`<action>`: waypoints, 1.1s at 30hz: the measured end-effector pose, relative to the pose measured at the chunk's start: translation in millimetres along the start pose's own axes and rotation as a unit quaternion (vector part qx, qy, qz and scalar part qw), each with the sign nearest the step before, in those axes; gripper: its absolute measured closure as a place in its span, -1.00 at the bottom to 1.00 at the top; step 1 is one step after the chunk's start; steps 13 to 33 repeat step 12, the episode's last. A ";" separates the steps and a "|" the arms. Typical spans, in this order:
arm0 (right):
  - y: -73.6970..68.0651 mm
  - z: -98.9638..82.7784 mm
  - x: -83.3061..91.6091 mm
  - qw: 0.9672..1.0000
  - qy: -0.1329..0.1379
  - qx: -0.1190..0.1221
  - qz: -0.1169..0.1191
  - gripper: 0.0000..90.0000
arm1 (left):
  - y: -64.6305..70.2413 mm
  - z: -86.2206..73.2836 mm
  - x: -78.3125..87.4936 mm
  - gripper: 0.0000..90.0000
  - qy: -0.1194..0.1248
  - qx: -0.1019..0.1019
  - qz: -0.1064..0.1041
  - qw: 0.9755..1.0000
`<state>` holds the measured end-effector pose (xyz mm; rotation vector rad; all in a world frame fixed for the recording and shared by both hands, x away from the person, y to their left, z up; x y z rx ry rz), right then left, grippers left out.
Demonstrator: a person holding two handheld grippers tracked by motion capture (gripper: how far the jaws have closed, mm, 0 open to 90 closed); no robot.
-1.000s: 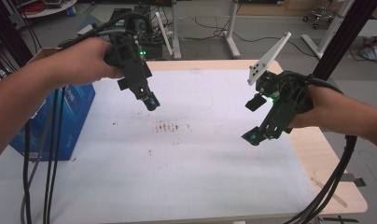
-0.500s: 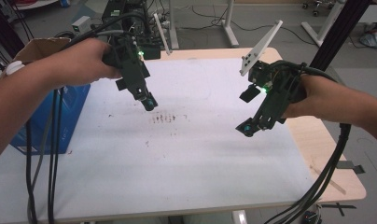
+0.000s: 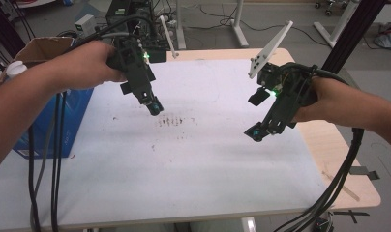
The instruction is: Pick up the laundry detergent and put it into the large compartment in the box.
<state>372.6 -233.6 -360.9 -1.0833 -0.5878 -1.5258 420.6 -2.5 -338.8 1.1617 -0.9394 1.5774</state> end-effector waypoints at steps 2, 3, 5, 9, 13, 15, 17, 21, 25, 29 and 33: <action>0.4 -0.3 -0.6 1.000 0.002 0.002 0.000 -0.97 | -0.4 -0.1 0.0 -0.96 0.001 0.000 0.000 1.000; 0.4 -0.5 -0.9 1.000 0.003 0.001 0.000 -0.97 | -0.6 -0.5 0.2 -0.96 0.001 0.001 0.000 1.000; 0.4 -1.8 -1.7 1.000 0.004 -0.003 0.000 -0.97 | -1.2 -1.3 -0.5 -0.96 0.004 0.004 0.000 1.000; 1.5 -4.3 -3.0 1.000 0.007 -0.007 -0.001 -0.97 | -5.3 -5.6 -3.2 -0.96 0.004 0.014 0.005 1.000; 3.8 -7.4 -4.0 1.000 0.009 -0.010 -0.002 -0.97 | -9.6 -9.7 -5.8 -0.96 0.010 0.029 0.010 0.999; 3.8 -7.4 -4.0 1.000 0.009 -0.010 -0.002 -0.97 | -9.6 -9.7 -5.8 -0.96 0.010 0.029 0.010 0.999; 3.8 -7.4 -4.0 1.000 0.009 -0.010 -0.002 -0.97 | -9.6 -9.7 -5.8 -0.96 0.010 0.029 0.010 0.999; 3.8 -7.4 -4.0 1.000 0.009 -0.010 -0.002 -0.97 | -9.6 -9.7 -5.8 -0.96 0.010 0.029 0.010 0.999; 3.8 -7.4 -4.0 1.000 0.009 -0.010 -0.002 -0.97 | -9.6 -9.7 -5.8 -0.96 0.010 0.029 0.010 0.999; 3.8 -7.4 -4.0 1.000 0.009 -0.010 -0.002 -0.97 | -9.6 -9.7 -5.8 -0.96 0.010 0.029 0.010 0.999; 3.8 -7.4 -4.0 1.000 0.009 -0.010 -0.002 -0.97 | -9.6 -9.7 -5.8 -0.96 0.010 0.029 0.010 0.999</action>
Point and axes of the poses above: each handheld gripper's, and its own axes: x roughly backward along the jaws, z roughly out of its top, y roughly to its right, the point moved 6 cm from there along -x, roughly forward along the jaws, and after that the axes turned 5 degrees about z, right-handed, at the moved point
